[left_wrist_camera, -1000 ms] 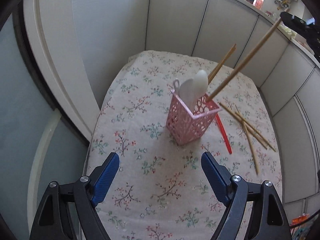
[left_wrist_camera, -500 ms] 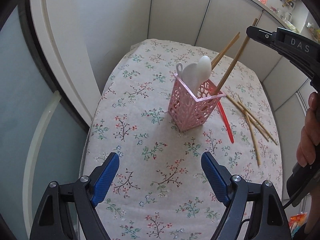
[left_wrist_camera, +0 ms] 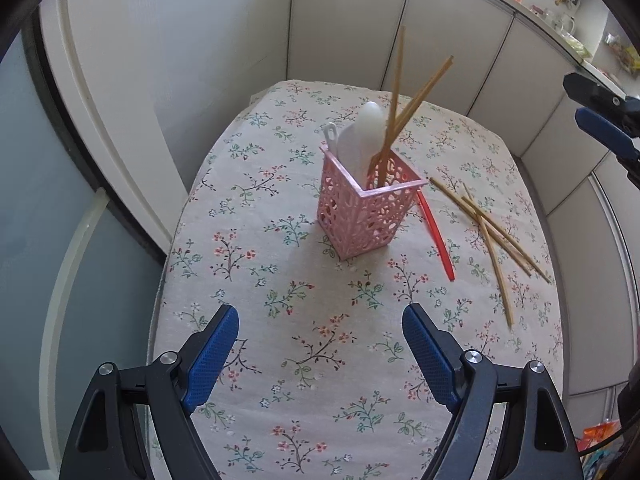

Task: Organize utensils
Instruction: 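Move the left tool to the red plastic spoon and close on it, then lift the red spoon with the left tool while the right tool approaches a chopstick, then grasp a wooden chopstick with the right tool, then carry the red spoon and the chopstick up to the pink basket, then lower the red spoon and chopstick into the basket and open both tools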

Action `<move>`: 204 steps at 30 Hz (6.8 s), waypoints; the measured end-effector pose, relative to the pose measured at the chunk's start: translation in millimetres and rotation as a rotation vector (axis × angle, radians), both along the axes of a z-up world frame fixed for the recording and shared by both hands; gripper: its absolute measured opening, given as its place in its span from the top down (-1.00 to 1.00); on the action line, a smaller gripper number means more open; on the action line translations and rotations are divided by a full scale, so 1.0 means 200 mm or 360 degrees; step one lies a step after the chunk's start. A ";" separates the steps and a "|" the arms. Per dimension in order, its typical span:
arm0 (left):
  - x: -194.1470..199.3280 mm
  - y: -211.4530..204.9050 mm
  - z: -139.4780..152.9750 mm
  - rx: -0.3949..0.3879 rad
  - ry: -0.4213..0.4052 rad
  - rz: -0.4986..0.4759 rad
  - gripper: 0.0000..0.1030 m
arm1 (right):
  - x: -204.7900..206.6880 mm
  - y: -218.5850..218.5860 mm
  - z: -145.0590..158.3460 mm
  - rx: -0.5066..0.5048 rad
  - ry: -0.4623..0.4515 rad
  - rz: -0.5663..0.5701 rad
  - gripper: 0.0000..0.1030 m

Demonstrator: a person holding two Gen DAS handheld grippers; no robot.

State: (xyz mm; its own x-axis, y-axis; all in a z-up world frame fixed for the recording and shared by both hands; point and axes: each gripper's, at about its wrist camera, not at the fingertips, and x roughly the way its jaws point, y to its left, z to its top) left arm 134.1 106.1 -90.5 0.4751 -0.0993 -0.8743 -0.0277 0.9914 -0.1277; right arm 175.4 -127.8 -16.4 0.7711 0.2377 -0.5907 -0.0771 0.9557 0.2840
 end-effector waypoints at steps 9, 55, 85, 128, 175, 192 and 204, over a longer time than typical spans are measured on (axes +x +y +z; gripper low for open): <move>0.04 -0.37 -0.09 0.0074 0.0034 -0.0221 -0.65 | -0.21 -0.46 -0.27 0.0026 0.0283 -0.0215 0.07; 0.43 -0.83 -0.49 0.0044 0.0341 -0.0578 -0.04 | -0.12 -0.91 -0.95 0.0265 0.0890 -0.0410 0.12; 0.47 -0.80 -0.35 -0.0021 -0.0022 -0.0479 0.49 | 0.29 -0.64 -0.85 -0.0003 0.0619 0.0122 0.50; 0.16 -0.14 0.26 -0.0342 -0.0564 -0.0159 0.49 | 0.08 -0.44 -0.24 -0.0290 0.0163 -0.0132 0.87; 0.50 0.00 0.00 -0.0291 -0.1170 0.0013 0.47 | -0.03 -0.29 -0.06 -0.0013 -0.0179 -0.0109 0.87; 0.28 0.09 0.19 -0.0082 -0.0630 0.0148 -0.47 | -0.06 -0.19 0.09 0.0071 -0.0322 -0.0147 0.87; 0.14 0.19 -0.03 0.0124 -0.0025 0.0236 -0.67 | 0.04 0.10 0.33 0.0038 -0.0640 -0.0190 0.87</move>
